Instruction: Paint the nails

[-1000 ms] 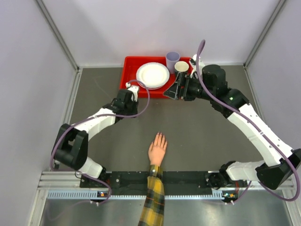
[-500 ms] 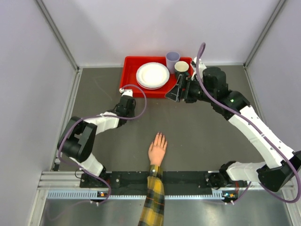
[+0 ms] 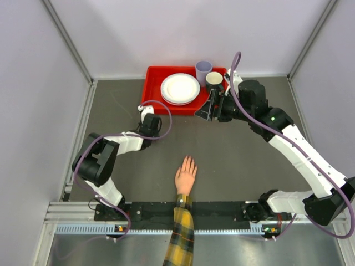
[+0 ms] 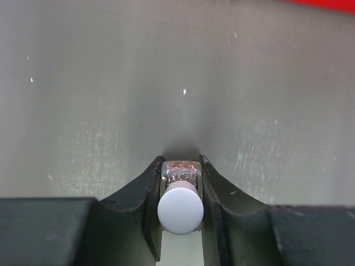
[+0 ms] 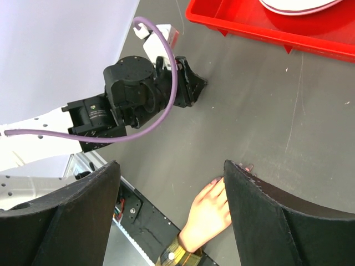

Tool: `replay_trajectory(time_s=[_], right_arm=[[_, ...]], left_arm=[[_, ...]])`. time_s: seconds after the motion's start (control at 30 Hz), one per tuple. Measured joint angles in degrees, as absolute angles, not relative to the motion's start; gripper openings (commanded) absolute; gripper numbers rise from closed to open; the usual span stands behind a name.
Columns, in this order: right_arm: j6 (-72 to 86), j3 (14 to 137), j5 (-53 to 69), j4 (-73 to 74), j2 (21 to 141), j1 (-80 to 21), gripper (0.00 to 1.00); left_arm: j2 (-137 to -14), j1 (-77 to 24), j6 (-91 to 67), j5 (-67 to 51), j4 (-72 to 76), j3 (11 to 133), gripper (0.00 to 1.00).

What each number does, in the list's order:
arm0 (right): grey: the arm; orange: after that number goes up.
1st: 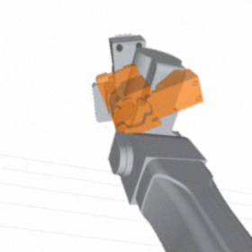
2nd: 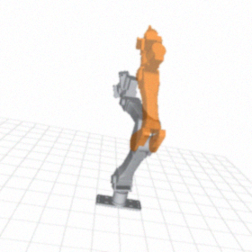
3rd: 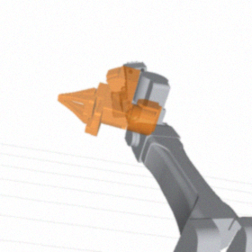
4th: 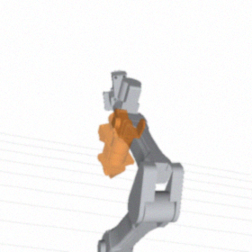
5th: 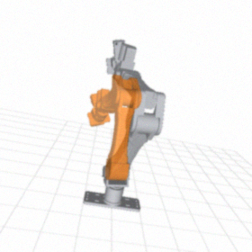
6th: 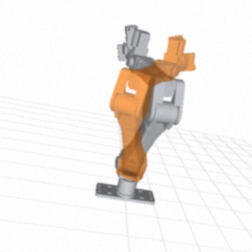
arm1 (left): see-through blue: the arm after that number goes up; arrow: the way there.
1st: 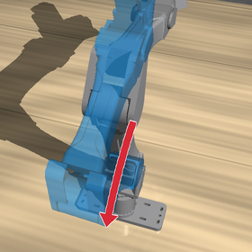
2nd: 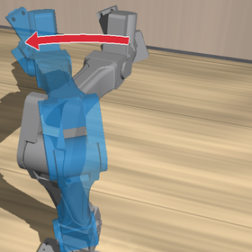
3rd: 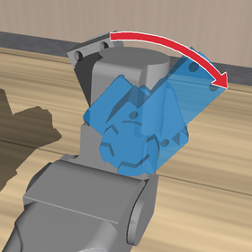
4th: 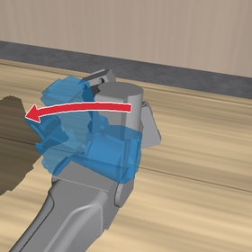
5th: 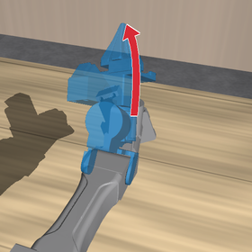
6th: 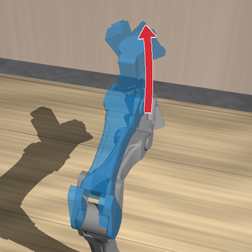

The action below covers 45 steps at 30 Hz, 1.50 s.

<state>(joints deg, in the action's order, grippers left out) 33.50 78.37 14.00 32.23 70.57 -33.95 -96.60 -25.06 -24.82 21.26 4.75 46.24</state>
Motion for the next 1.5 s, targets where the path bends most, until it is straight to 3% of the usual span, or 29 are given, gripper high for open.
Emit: replay_trajectory(time_s=[0.4,0.8,0.97,1.07,1.13,1.2,1.23,1.33,1.5], right_arm=[[33.0,78.0,13.6,32.3,70.1,-34.0,0.74],[33.0,78.0,13.6,32.2,69.7,-34.0,0.74],[33.0,78.0,13.5,32.2,69.7,-34.0,0.74],[33.0,78.0,13.6,32.2,69.7,-34.0,0.74],[32.9,78.0,13.5,32.2,69.7,-34.0,0.74],[32.9,78.0,13.6,32.2,69.7,-34.0,0.74],[32.9,78.0,13.6,32.2,69.7,-34.0,0.74],[32.6,78.0,13.6,32.2,69.7,-33.9,0.74],[32.5,77.5,13.6,32.2,69.6,-34.0,0.74]], left_arm=[[-97.7,-26.2,-30.0,26.1,9.4,44.9,0.24],[-98.1,-26.5,-31.7,27.9,8.0,45.8,0.42],[-98.7,-26.6,-31.5,27.7,6.6,47.0,0.43],[-98.9,-26.6,-31.4,27.6,6.0,47.5,0.51],[-98.9,-26.6,-31.1,27.2,5.9,47.6,0.67],[-98.8,-26.6,-30.7,26.9,5.8,47.7,0.74],[-98.7,-26.6,-30.7,26.8,5.8,47.7,0.86],[-97.9,-26.6,-30.0,25.9,4.3,47.7,0.99],[-94.2,-26.6,-28.6,23.5,-2.0,47.7,0.99]])
